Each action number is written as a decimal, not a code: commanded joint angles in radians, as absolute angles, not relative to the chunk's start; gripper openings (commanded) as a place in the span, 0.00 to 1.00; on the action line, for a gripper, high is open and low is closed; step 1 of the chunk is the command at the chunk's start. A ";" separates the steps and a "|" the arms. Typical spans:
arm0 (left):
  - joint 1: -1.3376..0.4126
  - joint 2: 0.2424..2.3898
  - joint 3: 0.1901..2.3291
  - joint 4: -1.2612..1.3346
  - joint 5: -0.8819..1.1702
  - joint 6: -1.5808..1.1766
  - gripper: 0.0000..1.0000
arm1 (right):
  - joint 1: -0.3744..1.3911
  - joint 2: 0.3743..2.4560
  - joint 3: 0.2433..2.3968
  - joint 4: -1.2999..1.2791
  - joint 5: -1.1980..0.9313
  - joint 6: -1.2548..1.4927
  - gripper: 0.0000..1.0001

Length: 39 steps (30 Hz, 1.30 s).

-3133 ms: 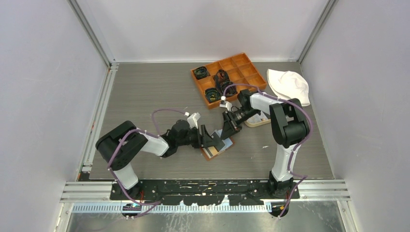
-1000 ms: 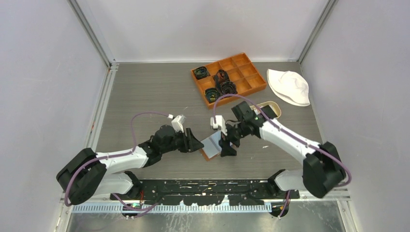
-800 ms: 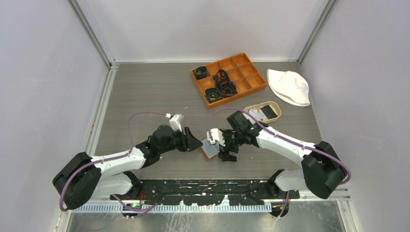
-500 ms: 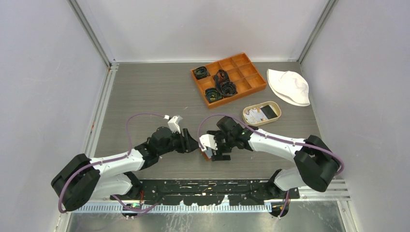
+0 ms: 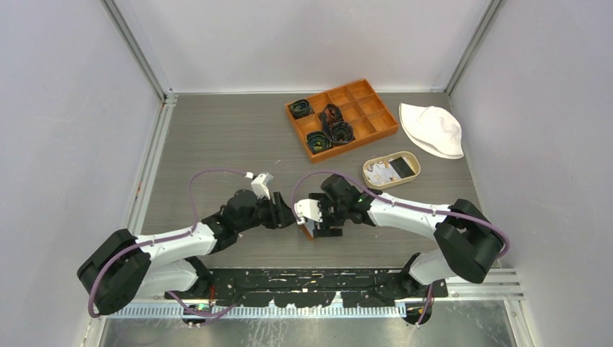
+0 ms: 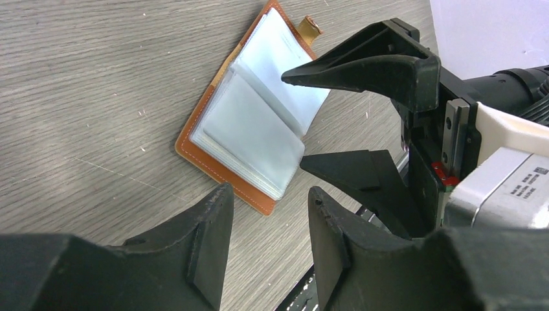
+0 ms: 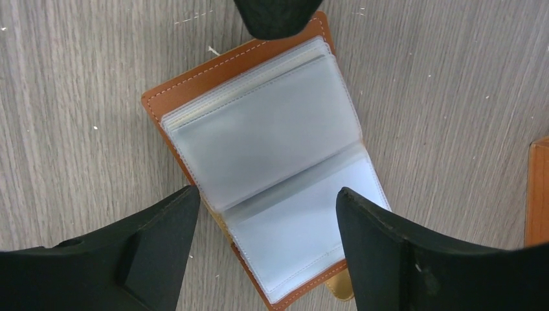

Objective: Put the credit cards into the card holder
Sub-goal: Turn over the card slot in the card holder.

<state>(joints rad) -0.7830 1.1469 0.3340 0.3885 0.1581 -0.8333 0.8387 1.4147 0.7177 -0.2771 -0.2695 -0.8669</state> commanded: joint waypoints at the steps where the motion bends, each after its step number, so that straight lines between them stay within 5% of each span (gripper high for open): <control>1: -0.777 1.158 0.331 0.453 0.168 -0.833 0.47 | 0.844 1.403 0.747 -0.226 -0.244 -0.826 0.82; 15: -0.777 1.191 0.346 0.469 0.176 -0.830 0.42 | 0.809 1.380 0.762 -0.237 -0.245 -0.772 0.76; 22: -0.777 1.315 0.447 0.436 0.170 -0.777 0.18 | 0.793 1.383 0.770 -0.251 -0.250 -0.765 0.73; 39: -0.787 1.741 0.728 0.588 0.388 -0.820 0.21 | 0.514 1.249 0.825 -0.405 -0.443 -0.730 0.76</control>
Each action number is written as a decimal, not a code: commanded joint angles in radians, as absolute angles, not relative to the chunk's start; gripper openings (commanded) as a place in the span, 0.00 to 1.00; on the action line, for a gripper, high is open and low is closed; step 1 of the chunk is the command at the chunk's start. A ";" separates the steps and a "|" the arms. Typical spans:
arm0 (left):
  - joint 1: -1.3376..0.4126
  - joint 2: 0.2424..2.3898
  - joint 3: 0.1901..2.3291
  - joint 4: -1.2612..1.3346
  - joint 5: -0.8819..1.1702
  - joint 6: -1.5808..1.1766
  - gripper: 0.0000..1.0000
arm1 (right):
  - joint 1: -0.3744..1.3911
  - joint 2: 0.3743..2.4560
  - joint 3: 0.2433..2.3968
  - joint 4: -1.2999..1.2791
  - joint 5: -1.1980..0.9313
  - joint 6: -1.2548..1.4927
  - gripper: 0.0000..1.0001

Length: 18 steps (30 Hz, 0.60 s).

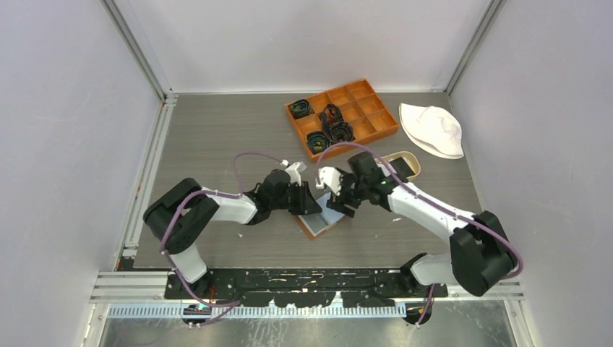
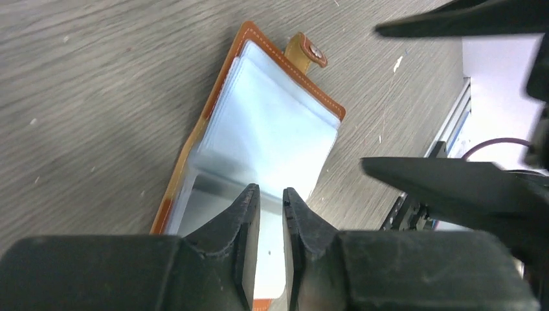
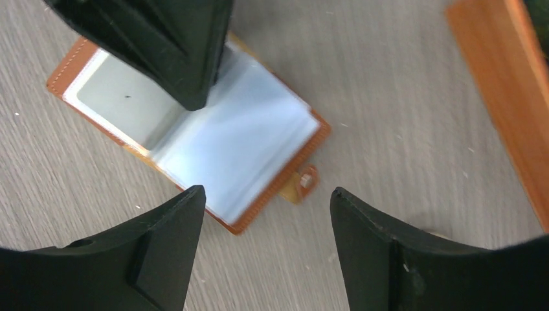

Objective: Put the credit cards into the card holder
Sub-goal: Turn over the card slot in the card holder, then pick up the credit card from the storage box.

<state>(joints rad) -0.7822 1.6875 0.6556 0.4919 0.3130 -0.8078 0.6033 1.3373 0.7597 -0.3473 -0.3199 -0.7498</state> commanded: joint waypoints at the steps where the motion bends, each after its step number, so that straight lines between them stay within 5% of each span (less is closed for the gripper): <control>1: -0.790 1.762 0.747 0.589 0.392 -0.821 0.23 | 0.480 1.235 0.838 -0.423 -0.469 -0.721 0.77; 8: -0.792 1.858 0.883 0.532 0.438 -0.809 0.29 | 0.210 1.106 0.875 -0.417 -0.598 -0.552 0.82; 11: -0.793 1.782 0.886 0.509 0.403 -0.750 0.30 | 0.086 1.079 0.902 -0.364 -0.583 -0.360 0.98; 14: -0.791 1.619 0.867 0.429 0.310 -0.641 0.32 | -0.024 1.129 0.941 -0.333 -0.512 -0.098 0.99; 18: -0.779 1.442 0.832 0.343 0.233 -0.513 0.54 | -0.142 1.284 1.053 -0.486 -0.704 -0.067 0.96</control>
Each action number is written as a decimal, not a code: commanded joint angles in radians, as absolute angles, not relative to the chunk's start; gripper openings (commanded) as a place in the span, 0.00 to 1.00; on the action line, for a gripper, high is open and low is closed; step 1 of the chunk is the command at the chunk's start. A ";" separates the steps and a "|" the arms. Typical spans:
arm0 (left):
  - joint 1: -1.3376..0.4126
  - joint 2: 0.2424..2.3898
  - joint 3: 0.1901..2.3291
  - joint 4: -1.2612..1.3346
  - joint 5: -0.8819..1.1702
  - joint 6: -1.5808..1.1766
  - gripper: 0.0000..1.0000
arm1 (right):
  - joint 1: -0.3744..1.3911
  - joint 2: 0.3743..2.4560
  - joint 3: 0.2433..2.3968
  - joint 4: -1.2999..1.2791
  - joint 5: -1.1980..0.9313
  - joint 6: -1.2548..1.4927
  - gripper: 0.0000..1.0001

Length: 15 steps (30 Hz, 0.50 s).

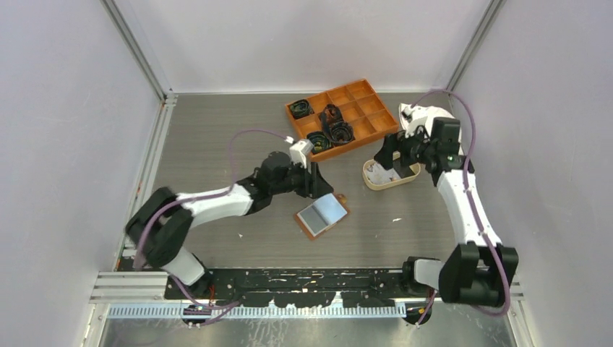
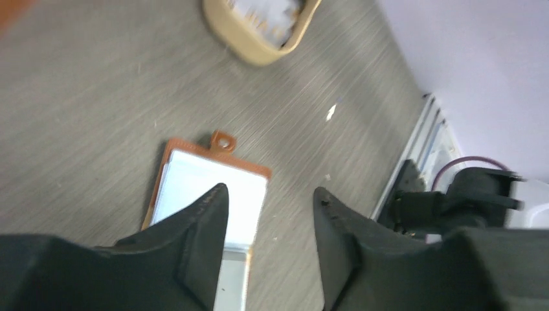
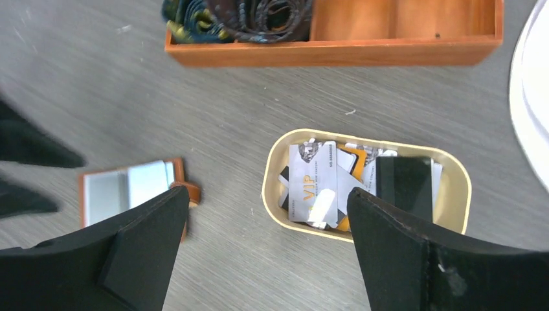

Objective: Put the credit cards into the card holder
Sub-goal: Pick up the credit card from the storage box.

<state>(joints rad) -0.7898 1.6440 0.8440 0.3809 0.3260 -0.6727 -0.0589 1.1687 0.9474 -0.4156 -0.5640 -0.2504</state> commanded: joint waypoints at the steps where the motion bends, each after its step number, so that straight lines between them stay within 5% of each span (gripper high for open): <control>1: -0.767 1.410 0.818 0.339 0.233 -0.506 0.61 | -0.158 1.322 1.070 -0.503 -0.721 -0.052 0.93; 3: -0.723 1.354 0.780 0.354 0.261 -0.540 0.70 | -0.186 1.408 1.102 -0.528 -0.723 -0.034 0.82; 8: -0.565 1.249 0.667 0.419 0.437 -0.723 0.71 | -0.205 1.625 1.203 -0.606 -0.718 -0.035 0.59; 15: -0.537 1.043 0.559 0.293 0.395 -0.700 0.68 | -0.230 1.740 1.247 -0.606 -0.672 -0.034 0.51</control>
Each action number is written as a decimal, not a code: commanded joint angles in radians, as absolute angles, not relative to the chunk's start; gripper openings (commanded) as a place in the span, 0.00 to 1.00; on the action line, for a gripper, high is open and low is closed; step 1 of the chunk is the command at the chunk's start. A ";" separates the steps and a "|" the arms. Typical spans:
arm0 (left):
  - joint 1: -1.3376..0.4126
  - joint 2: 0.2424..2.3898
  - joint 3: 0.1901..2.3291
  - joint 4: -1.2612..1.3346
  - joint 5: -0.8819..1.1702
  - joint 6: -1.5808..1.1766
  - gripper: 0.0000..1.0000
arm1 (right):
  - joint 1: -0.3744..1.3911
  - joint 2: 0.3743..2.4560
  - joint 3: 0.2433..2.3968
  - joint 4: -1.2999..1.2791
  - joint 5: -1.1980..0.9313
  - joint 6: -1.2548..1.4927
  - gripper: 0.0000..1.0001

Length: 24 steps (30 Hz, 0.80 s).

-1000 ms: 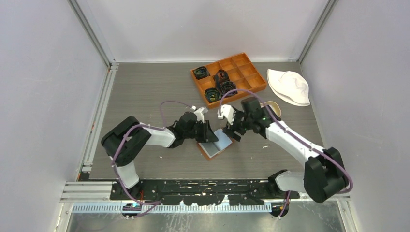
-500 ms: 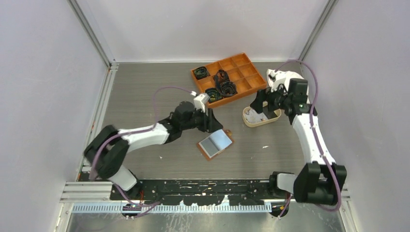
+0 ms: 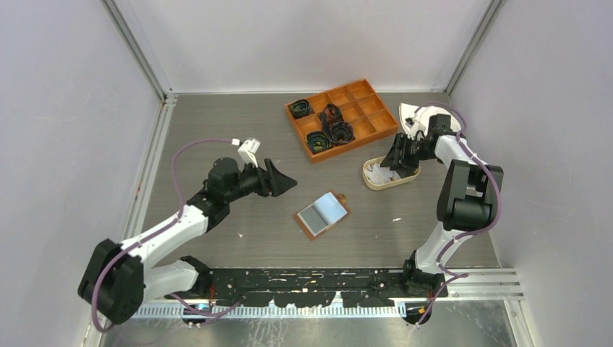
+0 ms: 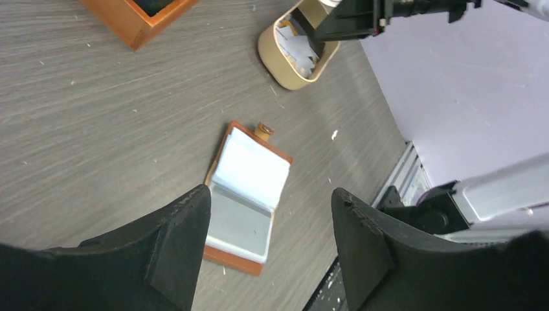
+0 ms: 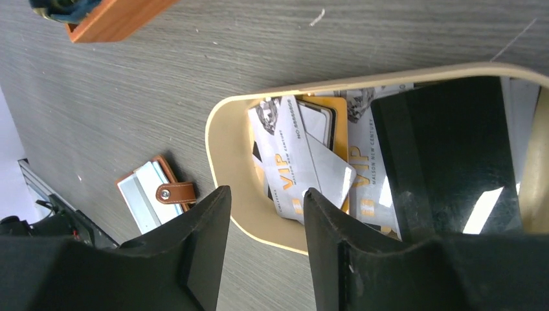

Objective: Put the credit cards into the card holder
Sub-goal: Pick up the credit card from the storage box.

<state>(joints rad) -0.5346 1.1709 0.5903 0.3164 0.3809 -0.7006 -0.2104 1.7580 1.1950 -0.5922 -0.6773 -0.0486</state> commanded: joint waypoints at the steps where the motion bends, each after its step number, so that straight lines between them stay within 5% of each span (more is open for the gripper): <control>1: -0.536 1.003 0.540 0.287 0.379 -0.696 0.68 | -0.235 1.741 1.244 -0.603 -0.664 -0.037 0.50; 24: -0.535 0.565 0.298 0.170 0.284 -0.763 0.60 | -0.278 1.944 1.312 -0.679 -0.739 -0.117 0.39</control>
